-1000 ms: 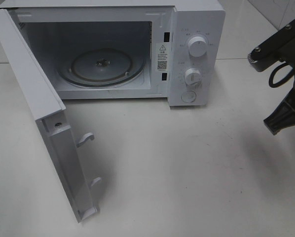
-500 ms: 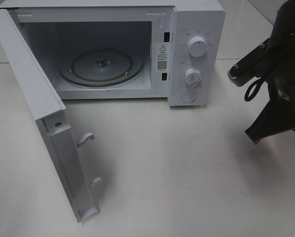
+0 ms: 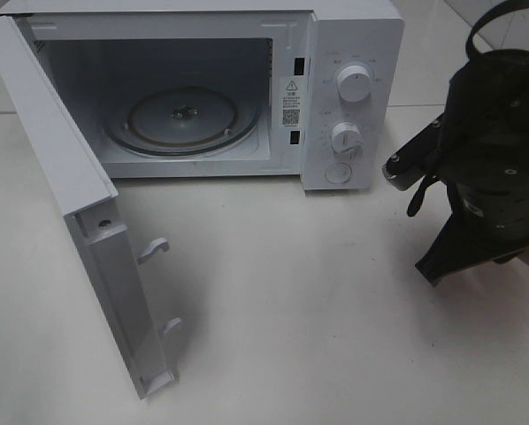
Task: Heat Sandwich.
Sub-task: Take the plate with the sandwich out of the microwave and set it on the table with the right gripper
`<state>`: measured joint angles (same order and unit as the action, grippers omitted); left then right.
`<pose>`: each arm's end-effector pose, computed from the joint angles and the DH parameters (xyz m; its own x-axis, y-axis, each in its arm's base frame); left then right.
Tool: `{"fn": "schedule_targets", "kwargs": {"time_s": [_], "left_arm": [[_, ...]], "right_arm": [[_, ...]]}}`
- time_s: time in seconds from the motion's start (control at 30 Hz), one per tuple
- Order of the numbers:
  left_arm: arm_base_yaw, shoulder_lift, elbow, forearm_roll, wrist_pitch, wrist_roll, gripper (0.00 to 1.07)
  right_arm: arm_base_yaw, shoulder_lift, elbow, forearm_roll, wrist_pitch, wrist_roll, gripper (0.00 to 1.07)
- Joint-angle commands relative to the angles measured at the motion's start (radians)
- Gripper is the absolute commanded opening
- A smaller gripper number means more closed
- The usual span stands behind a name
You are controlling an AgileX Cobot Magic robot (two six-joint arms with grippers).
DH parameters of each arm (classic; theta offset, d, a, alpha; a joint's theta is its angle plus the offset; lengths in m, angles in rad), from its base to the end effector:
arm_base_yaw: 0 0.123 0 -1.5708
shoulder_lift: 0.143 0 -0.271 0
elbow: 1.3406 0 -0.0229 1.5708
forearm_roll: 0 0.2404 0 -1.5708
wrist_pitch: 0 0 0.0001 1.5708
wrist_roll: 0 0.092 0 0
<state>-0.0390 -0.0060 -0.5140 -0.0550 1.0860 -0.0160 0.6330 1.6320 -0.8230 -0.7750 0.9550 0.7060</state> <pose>-0.0027 -0.0044 0.2736 -0.4628 -0.0236 -0.8861 0.0629 0.9963 -0.0593 0.2366 0.1084 0.1714 -0.8773 -0.4503 -0.1660 -0.2972 0.7814 -0.5487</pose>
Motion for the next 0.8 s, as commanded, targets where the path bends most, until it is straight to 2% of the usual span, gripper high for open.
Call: {"fn": "schedule_targets", "kwargs": {"time_s": [0.03, 0.8], "left_arm": [[0.001, -0.005, -0.001, 0.002, -0.013, -0.001, 1.0], [0.001, -0.005, -0.001, 0.002, -0.013, -0.001, 1.0]], "right_arm": [[-0.001, 0.025, 0.006, -0.042, -0.005, 0.018, 0.04], [-0.001, 0.209, 0.01, -0.082, -0.137, 0.13, 0.05]]}}
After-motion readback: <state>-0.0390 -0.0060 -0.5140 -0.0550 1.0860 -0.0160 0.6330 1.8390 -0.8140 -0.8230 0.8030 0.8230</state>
